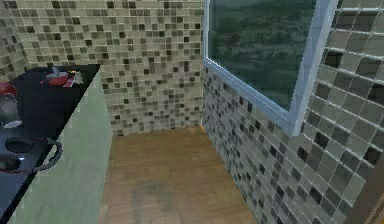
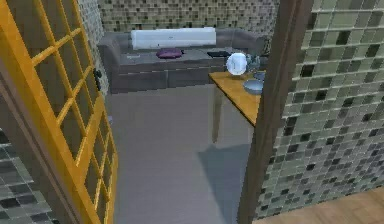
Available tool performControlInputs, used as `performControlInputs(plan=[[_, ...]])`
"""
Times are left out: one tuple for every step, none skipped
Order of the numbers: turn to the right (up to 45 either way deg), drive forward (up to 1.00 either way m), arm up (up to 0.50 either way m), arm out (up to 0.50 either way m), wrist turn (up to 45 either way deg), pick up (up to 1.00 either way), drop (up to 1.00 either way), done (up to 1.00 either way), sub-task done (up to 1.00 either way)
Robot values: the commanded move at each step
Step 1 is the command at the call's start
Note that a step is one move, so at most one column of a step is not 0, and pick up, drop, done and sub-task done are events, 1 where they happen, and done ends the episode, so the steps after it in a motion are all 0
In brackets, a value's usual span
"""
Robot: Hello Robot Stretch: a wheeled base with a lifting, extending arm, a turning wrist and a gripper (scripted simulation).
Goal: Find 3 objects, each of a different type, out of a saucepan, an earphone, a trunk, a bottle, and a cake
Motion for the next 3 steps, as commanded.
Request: performControlInputs(plan=[[12.0, 0.0, 0.0, 0.0, 0.0, 0.0, 0.0, 0.0, 0.0], [0.0, 0.3, 0.0, 0.0, 0.0, 0.0, 0.0, 0.0, 0.0], [-45.0, 0.0, 0.0, 0.0, 0.0, 0.0, 0.0, 0.0, 0.0]])
